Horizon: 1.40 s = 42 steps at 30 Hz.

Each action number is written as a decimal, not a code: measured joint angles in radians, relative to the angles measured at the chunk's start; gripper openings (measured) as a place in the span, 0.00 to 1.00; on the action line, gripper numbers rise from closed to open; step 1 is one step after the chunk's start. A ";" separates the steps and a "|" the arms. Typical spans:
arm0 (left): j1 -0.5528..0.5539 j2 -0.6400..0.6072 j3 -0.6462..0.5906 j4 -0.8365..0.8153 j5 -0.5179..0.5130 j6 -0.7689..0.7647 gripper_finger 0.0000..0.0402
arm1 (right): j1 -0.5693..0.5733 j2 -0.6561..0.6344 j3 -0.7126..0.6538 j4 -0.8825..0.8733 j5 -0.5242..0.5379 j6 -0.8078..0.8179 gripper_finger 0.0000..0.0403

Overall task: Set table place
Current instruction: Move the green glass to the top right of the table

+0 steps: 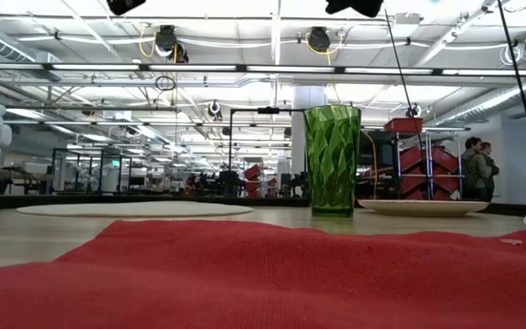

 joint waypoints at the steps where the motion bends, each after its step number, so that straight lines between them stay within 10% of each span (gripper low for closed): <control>1: 0.000 -0.001 -0.013 0.003 0.008 0.004 0.24 | 0.000 0.007 0.000 -0.002 0.000 -0.023 0.26; 26: -0.010 -0.002 -0.129 0.103 0.011 -0.127 0.24 | -0.051 0.192 0.002 -0.203 0.005 -0.278 0.48; 42: -0.010 -0.002 -0.129 0.101 -0.016 -0.121 0.24 | -0.106 0.391 0.000 -0.197 0.007 -0.326 0.44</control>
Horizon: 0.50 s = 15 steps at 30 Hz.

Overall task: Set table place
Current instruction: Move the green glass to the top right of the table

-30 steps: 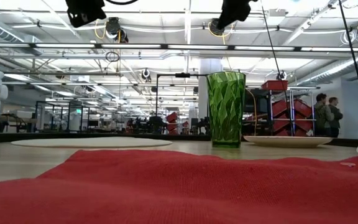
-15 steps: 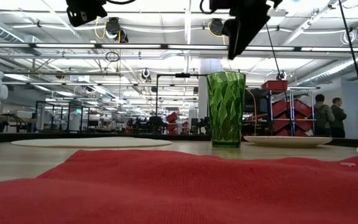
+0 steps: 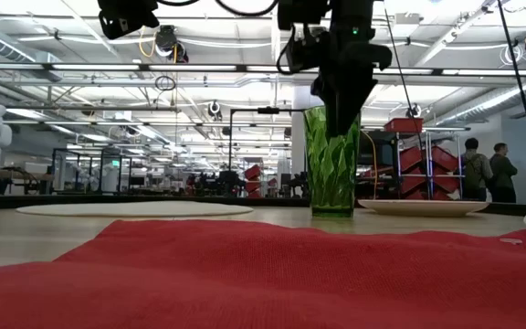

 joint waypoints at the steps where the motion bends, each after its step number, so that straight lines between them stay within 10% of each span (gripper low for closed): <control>1: 0.000 0.000 0.000 0.000 0.000 0.001 0.24 | 0.000 0.010 0.000 0.000 -0.001 0.003 0.42; 8: 0.000 0.000 0.000 -0.001 0.000 0.003 0.24 | 0.009 0.026 0.000 0.017 0.000 0.047 0.05; 15: 0.000 0.000 0.001 -0.010 0.000 0.004 0.24 | 0.016 -0.012 0.000 0.021 -0.002 0.103 0.01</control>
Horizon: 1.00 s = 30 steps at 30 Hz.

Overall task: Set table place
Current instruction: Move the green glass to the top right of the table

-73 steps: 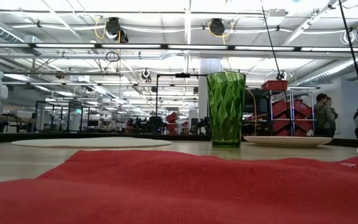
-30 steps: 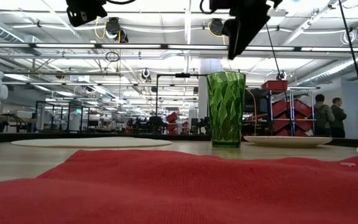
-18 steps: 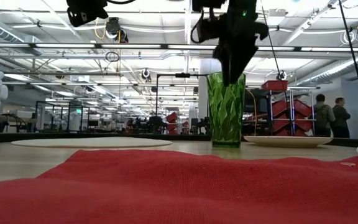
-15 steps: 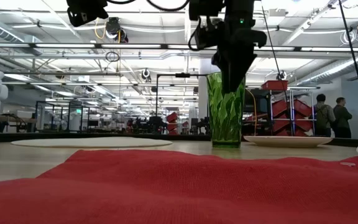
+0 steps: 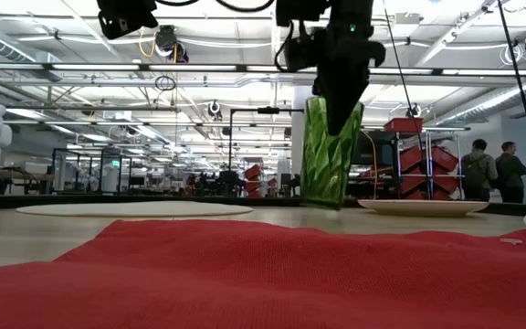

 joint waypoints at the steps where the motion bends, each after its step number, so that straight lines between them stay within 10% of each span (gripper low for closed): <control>1: 0.000 0.000 0.000 -0.009 0.000 0.003 0.24 | 0.000 -0.010 0.000 -0.002 0.000 0.020 0.01; 14: 0.000 -0.088 0.000 -0.226 0.011 0.156 0.24 | -0.088 -0.188 0.002 -0.157 0.146 0.408 0.00; 30: 0.008 -0.121 0.000 -0.190 -0.111 0.171 0.24 | -0.691 -0.198 0.001 -0.294 0.157 0.321 0.00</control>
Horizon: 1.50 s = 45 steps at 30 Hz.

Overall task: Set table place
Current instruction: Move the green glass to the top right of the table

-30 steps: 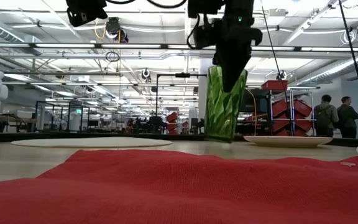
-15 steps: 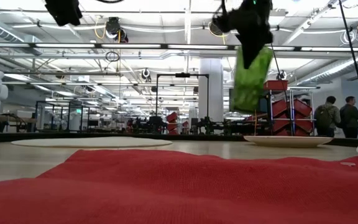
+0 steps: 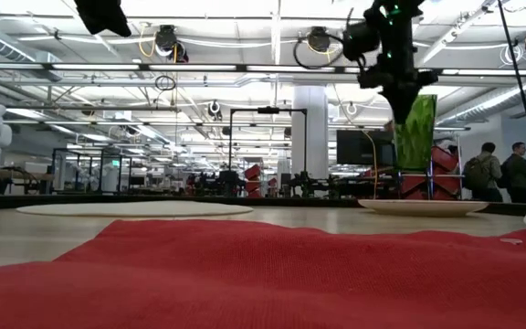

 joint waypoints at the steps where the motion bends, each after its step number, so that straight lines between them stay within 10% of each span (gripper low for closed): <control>1: 0.000 0.000 0.000 0.000 -0.001 -0.001 0.24 | -0.038 0.000 -0.003 0.004 -0.012 -0.011 0.00; 10: 0.004 0.000 0.000 0.003 -0.072 -0.006 0.24 | -0.216 0.000 -0.122 0.155 -0.115 -0.079 0.00; 36: 0.073 0.000 0.000 0.032 -0.080 -0.025 0.24 | -0.253 0.056 -0.231 0.272 -0.063 -0.101 0.01; 45: 0.072 0.000 0.000 0.031 -0.078 -0.024 0.24 | -0.253 0.047 -0.232 0.231 -0.054 -0.081 0.26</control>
